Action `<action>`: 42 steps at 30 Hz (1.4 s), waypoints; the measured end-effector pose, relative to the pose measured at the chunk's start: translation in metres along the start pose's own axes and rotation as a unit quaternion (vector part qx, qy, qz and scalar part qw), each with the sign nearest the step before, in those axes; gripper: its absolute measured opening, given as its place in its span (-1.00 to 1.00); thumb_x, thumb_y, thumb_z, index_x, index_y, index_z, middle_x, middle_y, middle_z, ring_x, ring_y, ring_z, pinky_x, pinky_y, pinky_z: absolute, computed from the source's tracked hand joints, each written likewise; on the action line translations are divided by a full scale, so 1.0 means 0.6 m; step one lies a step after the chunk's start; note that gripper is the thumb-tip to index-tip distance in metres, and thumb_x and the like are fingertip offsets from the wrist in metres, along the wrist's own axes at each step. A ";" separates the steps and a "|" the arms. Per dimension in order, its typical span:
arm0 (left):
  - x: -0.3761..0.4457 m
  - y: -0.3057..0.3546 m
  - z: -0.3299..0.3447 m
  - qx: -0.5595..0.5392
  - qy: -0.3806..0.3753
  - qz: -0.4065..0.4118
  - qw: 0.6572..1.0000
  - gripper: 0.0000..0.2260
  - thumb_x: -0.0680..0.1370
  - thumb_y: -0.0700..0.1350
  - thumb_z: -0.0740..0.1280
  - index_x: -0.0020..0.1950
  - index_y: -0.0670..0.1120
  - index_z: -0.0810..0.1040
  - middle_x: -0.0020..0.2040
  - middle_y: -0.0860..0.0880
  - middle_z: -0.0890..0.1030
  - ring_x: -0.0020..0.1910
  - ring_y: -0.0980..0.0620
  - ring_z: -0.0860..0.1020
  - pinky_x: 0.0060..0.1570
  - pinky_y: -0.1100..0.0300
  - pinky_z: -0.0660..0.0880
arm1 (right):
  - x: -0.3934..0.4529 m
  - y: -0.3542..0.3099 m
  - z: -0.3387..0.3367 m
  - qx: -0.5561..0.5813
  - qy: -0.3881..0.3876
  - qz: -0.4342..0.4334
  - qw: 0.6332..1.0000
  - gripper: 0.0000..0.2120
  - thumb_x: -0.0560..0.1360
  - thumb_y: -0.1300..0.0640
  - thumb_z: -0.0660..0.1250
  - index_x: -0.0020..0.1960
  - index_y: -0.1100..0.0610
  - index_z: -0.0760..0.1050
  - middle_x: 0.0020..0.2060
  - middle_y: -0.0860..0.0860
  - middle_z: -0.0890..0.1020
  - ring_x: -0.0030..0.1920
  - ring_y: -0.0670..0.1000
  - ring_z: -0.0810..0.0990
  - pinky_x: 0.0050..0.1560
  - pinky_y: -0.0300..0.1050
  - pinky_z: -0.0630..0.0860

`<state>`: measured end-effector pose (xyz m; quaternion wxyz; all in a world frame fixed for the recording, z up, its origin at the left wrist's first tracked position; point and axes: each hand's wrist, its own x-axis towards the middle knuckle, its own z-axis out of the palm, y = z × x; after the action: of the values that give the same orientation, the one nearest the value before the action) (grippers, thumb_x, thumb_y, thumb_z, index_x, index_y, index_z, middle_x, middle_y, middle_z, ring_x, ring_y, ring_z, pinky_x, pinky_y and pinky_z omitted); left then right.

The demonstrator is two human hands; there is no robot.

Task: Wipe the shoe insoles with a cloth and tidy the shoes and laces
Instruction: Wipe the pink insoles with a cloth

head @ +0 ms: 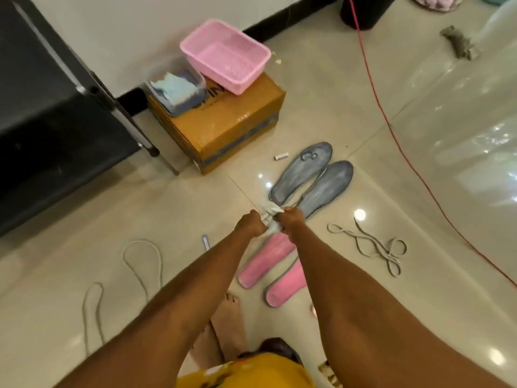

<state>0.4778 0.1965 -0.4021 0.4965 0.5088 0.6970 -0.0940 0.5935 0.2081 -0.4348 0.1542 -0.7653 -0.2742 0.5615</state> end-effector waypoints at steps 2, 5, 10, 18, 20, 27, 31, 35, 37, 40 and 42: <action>0.028 -0.028 0.054 0.048 -0.025 0.004 0.999 -0.56 0.57 -0.04 0.26 0.36 -0.23 0.29 0.32 -0.22 0.45 0.29 -0.17 0.45 0.16 0.07 0.41 | 0.027 0.051 -0.007 -0.014 0.016 0.017 1.000 -0.89 0.37 0.29 0.38 -0.28 0.14 0.50 -0.24 0.13 0.52 -0.19 0.08 0.50 -0.14 -0.05 0.45; 0.048 -0.057 0.116 0.129 -0.023 0.045 0.990 -0.51 0.54 0.02 0.31 0.34 -0.20 0.26 0.29 -0.19 0.45 0.28 -0.17 0.44 0.17 0.05 0.40 | 0.042 0.111 -0.019 -0.016 0.041 0.039 0.998 -0.79 0.36 0.27 0.39 -0.36 0.06 0.44 -0.29 0.09 0.53 -0.13 0.15 0.55 -0.01 0.09 0.53; 0.059 -0.058 0.145 0.075 0.049 0.091 0.992 -0.58 0.54 -0.02 0.32 0.30 -0.19 0.32 0.17 -0.07 0.54 0.14 -0.04 0.53 0.04 0.15 0.38 | 0.026 0.125 -0.032 0.025 0.058 0.049 0.997 -0.84 0.39 0.27 0.38 -0.27 0.07 0.46 -0.19 0.12 0.57 -0.07 0.18 0.58 0.07 0.19 0.56; 0.007 -0.035 0.029 -0.072 -0.070 0.129 0.987 -0.87 0.47 -0.33 0.30 -0.07 -0.12 0.47 -0.19 -0.17 0.51 -0.33 -0.02 0.49 -0.44 0.27 0.41 | -0.035 0.029 -0.047 0.039 0.038 -0.028 0.998 -0.85 0.37 0.23 0.43 -0.06 0.21 0.58 -0.10 0.17 0.61 -0.08 0.15 0.59 0.02 0.08 0.53; -0.023 -0.028 -0.033 -0.142 -0.050 0.133 0.980 -0.86 0.47 -0.38 0.27 -0.10 -0.16 0.41 -0.28 -0.10 0.45 -0.37 0.07 0.42 -0.50 0.34 0.39 | -0.074 -0.018 -0.046 0.058 0.054 -0.079 0.994 -0.81 0.42 0.20 0.41 0.00 0.26 0.55 -0.17 0.12 0.58 -0.14 0.10 0.55 -0.07 -0.01 0.52; -0.234 0.003 -0.182 -0.288 0.032 0.176 0.941 -0.75 0.51 -0.39 0.27 0.17 -0.22 0.47 -0.12 -0.11 0.51 -0.21 0.07 0.50 -0.30 0.26 0.49 | -0.258 -0.181 -0.048 0.155 -0.006 -0.206 0.966 -0.91 0.47 0.26 0.36 -0.03 0.16 0.53 -0.28 0.00 0.58 -0.27 -0.05 0.52 -0.32 -0.31 0.47; -0.385 0.026 -0.236 -0.385 0.106 0.193 0.896 -0.64 0.55 -0.20 0.32 0.34 -0.13 0.38 0.03 -0.06 0.55 -0.09 0.03 0.56 -0.20 0.17 0.56 | -0.390 -0.274 -0.067 0.134 -0.023 -0.281 0.950 -0.93 0.46 0.28 0.37 -0.07 0.17 0.52 -0.24 0.07 0.57 -0.17 0.05 0.51 -0.20 -0.16 0.46; -0.521 0.038 -0.268 -0.572 0.119 0.210 0.784 -0.57 0.57 0.21 0.13 0.29 -0.03 0.47 0.05 -0.10 0.61 0.02 -0.07 0.59 0.00 0.00 0.57 | -0.528 -0.331 -0.086 0.129 -0.097 -0.327 0.931 -0.81 0.50 0.24 0.34 0.11 0.17 0.51 -0.15 0.02 0.59 -0.16 -0.01 0.56 -0.16 -0.14 0.53; -0.579 0.042 -0.272 -0.659 0.091 0.234 0.709 -0.50 0.55 0.30 0.06 0.24 0.00 0.52 0.13 -0.12 0.63 0.12 -0.14 0.58 0.16 -0.14 0.50 | -0.589 -0.336 -0.089 0.106 -0.118 -0.341 0.927 -0.79 0.52 0.19 0.33 0.15 0.15 0.50 -0.06 0.06 0.61 -0.07 0.04 0.59 -0.10 -0.08 0.57; -0.651 0.049 -0.259 -0.745 0.075 0.253 0.612 -0.45 0.54 0.33 0.03 0.20 -0.04 0.54 0.01 -0.14 0.66 -0.01 -0.14 0.61 0.02 -0.09 0.53 | -0.668 -0.319 -0.083 0.062 -0.142 -0.370 0.916 -0.74 0.54 0.11 0.30 0.20 0.15 0.47 0.05 0.13 0.60 0.02 0.09 0.59 0.03 0.00 0.56; -0.684 0.049 -0.246 -0.772 0.072 0.268 0.572 -0.42 0.53 0.34 0.04 0.16 -0.09 0.56 -0.04 -0.16 0.66 -0.07 -0.13 0.62 -0.01 -0.04 0.54 | -0.703 -0.295 -0.078 0.044 -0.136 -0.392 0.909 -0.73 0.52 0.11 0.32 0.21 0.14 0.47 0.05 0.10 0.61 0.01 0.08 0.59 0.00 -0.05 0.57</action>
<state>0.4091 0.0513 0.0048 0.6520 0.1011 0.3701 0.6539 0.5016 0.1034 0.0034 0.3564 -0.5047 -0.5454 0.5664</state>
